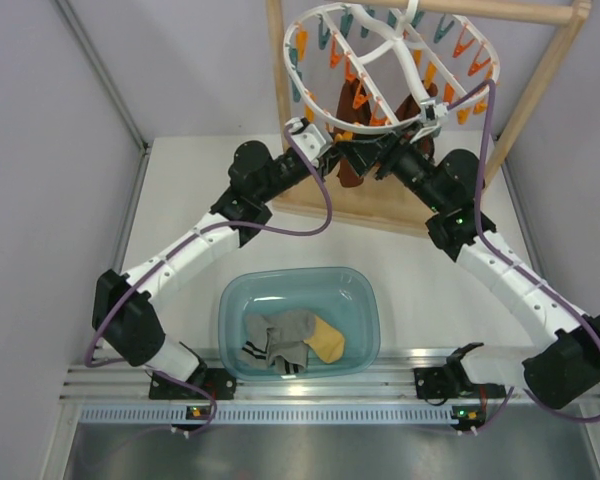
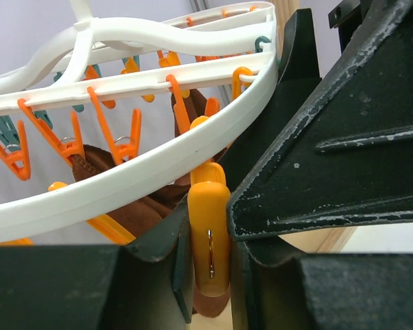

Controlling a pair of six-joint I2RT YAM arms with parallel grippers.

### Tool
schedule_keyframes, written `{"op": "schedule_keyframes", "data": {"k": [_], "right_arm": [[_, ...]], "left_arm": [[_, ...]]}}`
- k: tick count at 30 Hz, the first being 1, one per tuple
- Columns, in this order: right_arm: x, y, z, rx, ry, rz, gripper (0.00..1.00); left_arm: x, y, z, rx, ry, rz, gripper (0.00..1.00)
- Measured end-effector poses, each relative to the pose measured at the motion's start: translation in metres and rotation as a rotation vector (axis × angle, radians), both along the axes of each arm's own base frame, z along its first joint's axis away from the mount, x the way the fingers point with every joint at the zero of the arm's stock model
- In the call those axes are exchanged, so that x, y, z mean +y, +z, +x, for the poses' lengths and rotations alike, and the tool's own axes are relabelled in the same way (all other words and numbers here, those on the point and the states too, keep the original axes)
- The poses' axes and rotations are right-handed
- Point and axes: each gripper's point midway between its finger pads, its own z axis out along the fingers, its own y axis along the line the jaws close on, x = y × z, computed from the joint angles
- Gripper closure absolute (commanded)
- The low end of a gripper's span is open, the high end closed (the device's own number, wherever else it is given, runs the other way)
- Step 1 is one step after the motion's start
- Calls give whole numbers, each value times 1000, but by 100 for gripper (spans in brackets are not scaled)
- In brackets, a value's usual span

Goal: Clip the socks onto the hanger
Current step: Open the clamp at the hanger.

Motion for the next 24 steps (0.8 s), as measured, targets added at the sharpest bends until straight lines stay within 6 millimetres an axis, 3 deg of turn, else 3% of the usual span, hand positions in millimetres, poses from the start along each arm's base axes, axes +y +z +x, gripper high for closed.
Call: {"op": "schedule_keyframes", "data": {"k": [5, 14, 20, 24], "right_arm": [[-2, 7, -2, -51, -40, -22, 34], [-4, 14, -4, -93, -75, -31, 32], [-2, 15, -5, -109, -83, -39, 46], [-2, 16, -5, -129, -96, -52, 47]], "left_arm": [[-2, 4, -3, 12, -23, 8, 100], [-8, 7, -8, 10, -73, 20, 100], [-8, 7, -10, -4, -103, 31, 100], [-10, 6, -10, -6, -121, 35, 100]]}}
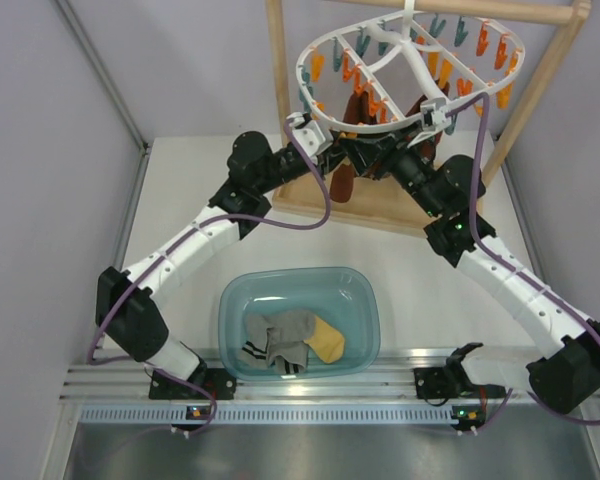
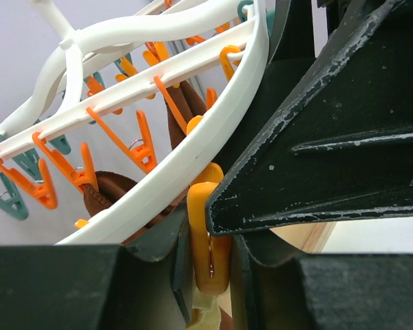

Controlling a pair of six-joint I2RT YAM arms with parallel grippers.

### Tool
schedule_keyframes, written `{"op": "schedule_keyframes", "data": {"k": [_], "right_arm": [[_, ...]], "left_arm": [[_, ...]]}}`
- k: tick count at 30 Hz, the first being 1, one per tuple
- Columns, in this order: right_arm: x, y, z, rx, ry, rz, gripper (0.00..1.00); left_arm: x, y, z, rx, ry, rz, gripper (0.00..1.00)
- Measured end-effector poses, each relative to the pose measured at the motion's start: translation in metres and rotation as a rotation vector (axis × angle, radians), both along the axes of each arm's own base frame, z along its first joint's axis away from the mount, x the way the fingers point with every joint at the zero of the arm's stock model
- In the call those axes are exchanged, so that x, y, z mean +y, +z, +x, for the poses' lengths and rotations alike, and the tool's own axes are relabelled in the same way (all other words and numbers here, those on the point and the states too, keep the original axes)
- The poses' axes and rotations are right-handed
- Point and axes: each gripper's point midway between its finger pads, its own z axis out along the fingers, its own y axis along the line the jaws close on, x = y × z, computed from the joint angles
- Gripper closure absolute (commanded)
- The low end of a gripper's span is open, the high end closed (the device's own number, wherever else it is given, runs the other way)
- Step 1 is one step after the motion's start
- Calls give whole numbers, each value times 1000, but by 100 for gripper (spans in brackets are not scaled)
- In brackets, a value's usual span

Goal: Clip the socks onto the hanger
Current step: Open the clamp at the hanger.

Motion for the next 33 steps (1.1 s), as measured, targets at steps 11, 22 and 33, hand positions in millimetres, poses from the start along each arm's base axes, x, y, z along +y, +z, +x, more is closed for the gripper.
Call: {"op": "schedule_keyframes", "data": {"k": [11, 22, 33], "right_arm": [[3, 3, 0, -1, 7, 28, 82], [4, -5, 7, 32, -5, 30, 100], [2, 1, 7, 48, -6, 80, 100]], "left_arm": [[-4, -1, 2, 15, -41, 31, 100], [-1, -16, 4, 63, -43, 75, 56], [-1, -98, -46, 296, -182, 250, 29]]}}
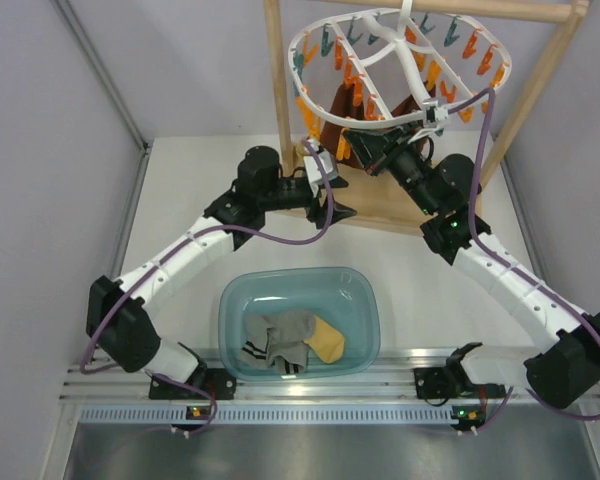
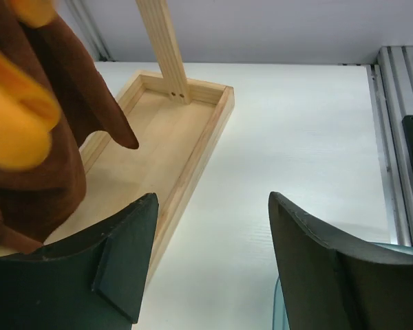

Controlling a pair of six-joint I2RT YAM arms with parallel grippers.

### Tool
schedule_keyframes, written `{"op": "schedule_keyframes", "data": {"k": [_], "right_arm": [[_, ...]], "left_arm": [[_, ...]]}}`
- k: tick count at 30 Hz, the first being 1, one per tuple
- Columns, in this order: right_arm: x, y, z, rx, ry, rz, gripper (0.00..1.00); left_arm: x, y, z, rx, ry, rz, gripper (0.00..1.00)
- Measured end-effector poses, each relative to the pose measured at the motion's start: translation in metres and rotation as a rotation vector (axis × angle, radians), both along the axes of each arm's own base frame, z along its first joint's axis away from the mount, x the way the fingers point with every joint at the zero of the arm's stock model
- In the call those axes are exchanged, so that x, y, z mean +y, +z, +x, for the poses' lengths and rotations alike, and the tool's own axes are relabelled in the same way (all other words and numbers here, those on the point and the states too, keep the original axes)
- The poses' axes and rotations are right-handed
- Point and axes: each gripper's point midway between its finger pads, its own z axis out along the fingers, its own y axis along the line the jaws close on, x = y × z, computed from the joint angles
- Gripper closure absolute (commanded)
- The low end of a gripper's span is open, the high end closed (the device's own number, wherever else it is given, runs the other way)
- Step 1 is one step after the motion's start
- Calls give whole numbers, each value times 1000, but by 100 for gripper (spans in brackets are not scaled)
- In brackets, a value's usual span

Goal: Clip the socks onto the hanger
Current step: Open the clamp at the hanger.

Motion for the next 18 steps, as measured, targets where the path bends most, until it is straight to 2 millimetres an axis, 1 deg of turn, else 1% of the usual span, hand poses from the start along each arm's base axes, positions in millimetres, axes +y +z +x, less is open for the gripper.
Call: {"op": "schedule_keyframes", "data": {"k": [2, 8, 12, 13, 15, 17, 18], "right_arm": [[0, 0, 0, 3, 1, 4, 100], [0, 0, 0, 13, 5, 12, 100], [0, -1, 0, 20, 7, 15, 100], [0, -1, 0, 21, 8, 15, 100], [-1, -2, 0, 21, 10, 12, 100], [-1, -3, 1, 25, 11, 8, 100], [-2, -3, 1, 26, 11, 6, 100]], "left_arm": [[12, 2, -3, 20, 25, -9, 29], [48, 23, -5, 48, 142, -71, 30], [68, 29, -8, 102, 180, -91, 31], [75, 27, -6, 131, 187, -88, 33], [93, 16, -3, 190, 195, -60, 33], [109, -2, -4, 253, 201, 5, 34], [115, -12, -8, 274, 190, 49, 34]]}}
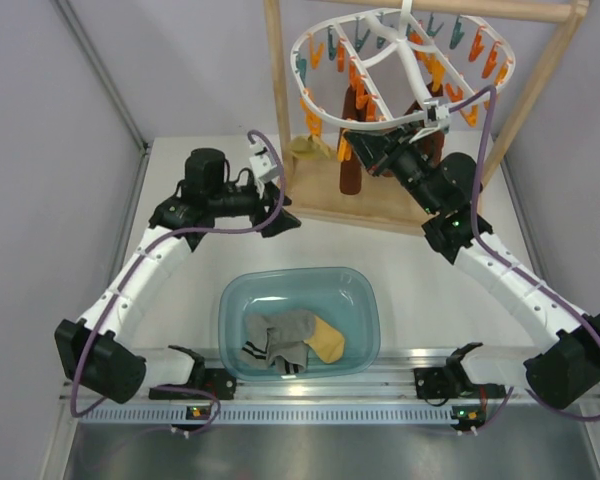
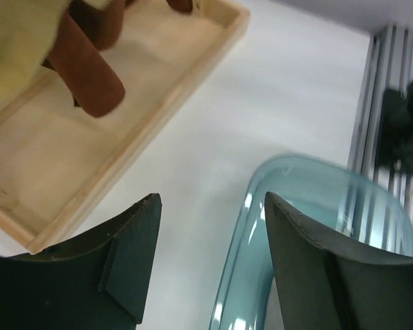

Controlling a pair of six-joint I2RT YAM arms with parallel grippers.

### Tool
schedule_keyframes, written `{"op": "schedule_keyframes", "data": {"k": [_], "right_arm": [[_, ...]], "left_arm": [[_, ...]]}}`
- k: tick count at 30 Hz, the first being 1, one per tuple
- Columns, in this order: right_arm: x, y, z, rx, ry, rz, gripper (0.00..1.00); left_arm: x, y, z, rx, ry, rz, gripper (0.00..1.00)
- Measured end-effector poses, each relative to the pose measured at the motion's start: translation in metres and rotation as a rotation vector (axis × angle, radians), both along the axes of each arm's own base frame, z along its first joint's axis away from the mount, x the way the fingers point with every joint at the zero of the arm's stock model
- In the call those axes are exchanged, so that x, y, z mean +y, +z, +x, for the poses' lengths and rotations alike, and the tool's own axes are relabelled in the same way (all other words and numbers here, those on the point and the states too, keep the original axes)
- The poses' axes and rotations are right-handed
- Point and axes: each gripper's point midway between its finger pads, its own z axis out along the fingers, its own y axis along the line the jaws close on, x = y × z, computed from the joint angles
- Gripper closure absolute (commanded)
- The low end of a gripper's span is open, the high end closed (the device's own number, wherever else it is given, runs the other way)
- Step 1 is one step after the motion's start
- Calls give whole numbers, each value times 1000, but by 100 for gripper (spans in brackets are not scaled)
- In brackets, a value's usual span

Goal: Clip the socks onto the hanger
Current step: Open the clamp at the hanger, then pick up the sock from the bin.

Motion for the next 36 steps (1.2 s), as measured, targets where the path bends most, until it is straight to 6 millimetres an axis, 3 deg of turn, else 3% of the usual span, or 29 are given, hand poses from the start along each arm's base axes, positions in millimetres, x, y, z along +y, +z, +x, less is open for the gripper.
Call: {"op": "schedule_keyframes", "data": {"k": [10, 16, 19, 29, 36], "right_arm": [[-3, -6, 0, 19, 15, -22, 100], [-3, -6, -1, 18, 16, -25, 100], [-3, -6, -1, 18, 15, -26, 100], [-6, -9, 1, 17, 14, -40, 100], [-9, -10, 3, 19, 20, -47, 100]], "left_arm": [[36, -88, -92, -26, -311, 385, 34], [13, -129, -172, -127, -620, 480, 36], [-4, -148, -199, -158, -752, 503, 37], [-69, -226, -210, -173, -896, 679, 37], [-94, -247, -207, -274, -890, 718, 39]]}}
